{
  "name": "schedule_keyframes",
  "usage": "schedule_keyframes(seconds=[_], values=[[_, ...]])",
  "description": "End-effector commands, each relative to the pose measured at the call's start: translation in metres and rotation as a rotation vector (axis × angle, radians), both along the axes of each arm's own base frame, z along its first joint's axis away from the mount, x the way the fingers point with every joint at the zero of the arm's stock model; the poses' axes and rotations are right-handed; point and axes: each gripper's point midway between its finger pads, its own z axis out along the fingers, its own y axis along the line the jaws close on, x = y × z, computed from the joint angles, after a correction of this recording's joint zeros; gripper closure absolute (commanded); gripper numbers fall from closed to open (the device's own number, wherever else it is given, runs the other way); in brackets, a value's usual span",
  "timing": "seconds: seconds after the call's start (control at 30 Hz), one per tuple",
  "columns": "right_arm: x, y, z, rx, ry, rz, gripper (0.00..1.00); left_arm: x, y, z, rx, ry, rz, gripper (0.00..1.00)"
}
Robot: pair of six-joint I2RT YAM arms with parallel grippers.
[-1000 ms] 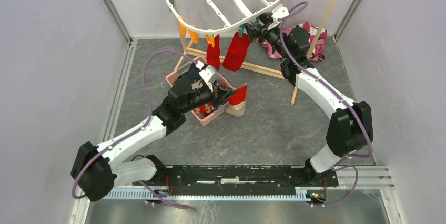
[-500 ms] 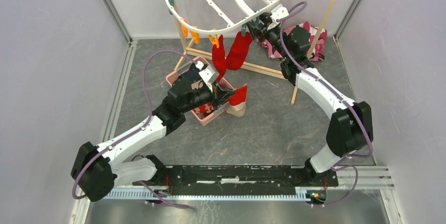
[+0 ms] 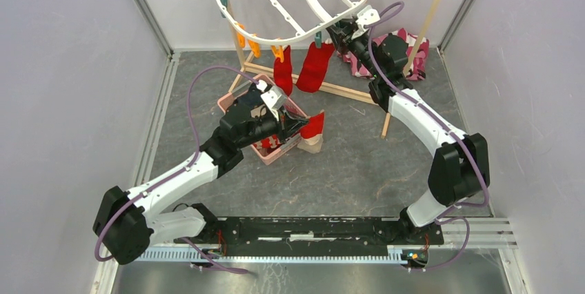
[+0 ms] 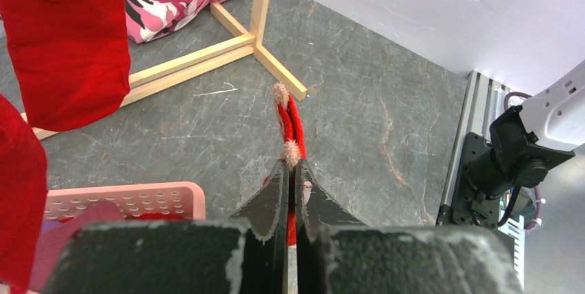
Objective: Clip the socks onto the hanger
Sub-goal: Open the clamp at the hanger.
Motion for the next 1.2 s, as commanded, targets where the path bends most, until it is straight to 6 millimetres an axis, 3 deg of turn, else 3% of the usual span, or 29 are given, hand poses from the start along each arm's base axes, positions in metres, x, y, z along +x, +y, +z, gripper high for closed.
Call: schedule_keyframes(seconds=[0.0, 0.33, 0.57, 0.8, 1.17], values=[[-0.019, -0.006, 0.049, 0.038, -0.120, 0.018, 0.74, -0.002, -0.005, 0.016, -0.068, 0.011, -0.024, 0.98], [-0.031, 0.014, 0.045, -0.006, -0.003, 0.169, 1.00, 0.003, -0.019, 0.048, -0.162, 0.022, -0.058, 0.98], [-0.041, 0.022, 0.026, 0.000, 0.184, 0.237, 1.00, 0.021, -0.043, 0.066, -0.208, 0.083, -0.085, 0.98], [-0.048, 0.022, 0.009, 0.032, 0.316, 0.249, 1.00, 0.037, -0.044, 0.085, -0.264, 0.057, -0.004, 0.98], [-0.052, 0.029, 0.001, 0.119, 0.482, 0.298, 1.00, 0.068, -0.050, 0.100, -0.263, 0.095, 0.108, 0.98]])
